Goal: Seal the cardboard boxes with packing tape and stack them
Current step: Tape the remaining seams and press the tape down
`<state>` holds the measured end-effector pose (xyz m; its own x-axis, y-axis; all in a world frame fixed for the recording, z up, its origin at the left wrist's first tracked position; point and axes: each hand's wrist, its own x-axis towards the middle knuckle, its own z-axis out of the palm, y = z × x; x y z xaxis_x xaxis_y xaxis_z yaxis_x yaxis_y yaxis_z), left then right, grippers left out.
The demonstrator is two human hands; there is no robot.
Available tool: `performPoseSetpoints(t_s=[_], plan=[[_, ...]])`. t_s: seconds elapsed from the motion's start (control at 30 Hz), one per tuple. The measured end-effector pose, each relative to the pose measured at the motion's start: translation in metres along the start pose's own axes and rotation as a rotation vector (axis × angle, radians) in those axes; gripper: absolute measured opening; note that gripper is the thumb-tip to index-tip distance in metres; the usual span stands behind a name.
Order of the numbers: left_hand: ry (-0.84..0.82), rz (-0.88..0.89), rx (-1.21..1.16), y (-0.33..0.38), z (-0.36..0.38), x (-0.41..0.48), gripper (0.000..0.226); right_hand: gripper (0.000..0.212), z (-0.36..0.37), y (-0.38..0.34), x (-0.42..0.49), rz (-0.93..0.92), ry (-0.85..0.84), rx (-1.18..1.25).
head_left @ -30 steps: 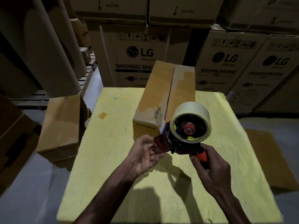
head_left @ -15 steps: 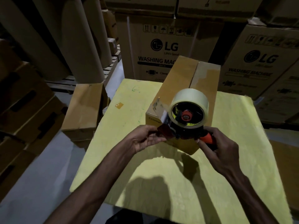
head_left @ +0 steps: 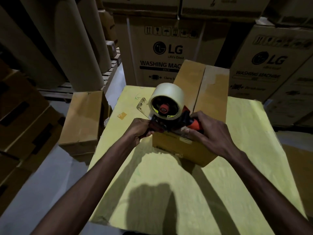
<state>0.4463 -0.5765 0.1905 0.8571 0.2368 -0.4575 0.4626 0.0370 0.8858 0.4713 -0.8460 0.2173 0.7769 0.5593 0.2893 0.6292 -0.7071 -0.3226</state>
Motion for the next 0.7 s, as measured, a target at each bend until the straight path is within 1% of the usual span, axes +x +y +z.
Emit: performPoseSetpoints(t_s=[0.07,0.17,0.23,0.37,0.43,0.5,0.57,0.63,0.7], plan=[[0.013,0.059,0.042,-0.002,-0.005,0.011,0.047,0.047,-0.004,0.002,0.012,0.000,-0.103,0.017],[0.007,0.108,0.083,-0.009,-0.012,0.023,0.049,0.044,-0.011,0.010,0.025,-0.007,-0.283,0.091],[0.009,0.132,0.101,-0.016,-0.016,0.031,0.050,0.042,-0.010,0.015,0.031,-0.033,-0.329,0.101],[0.048,0.176,0.165,-0.024,-0.017,0.044,0.029,0.041,-0.006,0.018,0.033,-0.047,-0.324,0.095],[0.118,0.201,0.121,-0.030,-0.028,0.050,0.028,0.039,-0.013,0.024,0.030,-0.032,-0.313,0.093],[0.190,0.203,0.023,-0.037,-0.056,0.055,0.026,0.043,-0.026,0.040,0.021,0.000,-0.302,0.073],[0.139,0.184,-0.032,-0.042,-0.083,0.057,0.028,0.048,-0.039,0.058,0.007,0.051,-0.305,0.100],[0.077,0.204,-0.006,-0.043,-0.089,0.056,0.029,0.049,-0.046,0.070,-0.005,0.083,-0.309,0.125],[0.102,0.241,0.011,-0.039,-0.080,0.057,0.027,0.042,-0.048,0.073,-0.009,0.102,-0.316,0.110]])
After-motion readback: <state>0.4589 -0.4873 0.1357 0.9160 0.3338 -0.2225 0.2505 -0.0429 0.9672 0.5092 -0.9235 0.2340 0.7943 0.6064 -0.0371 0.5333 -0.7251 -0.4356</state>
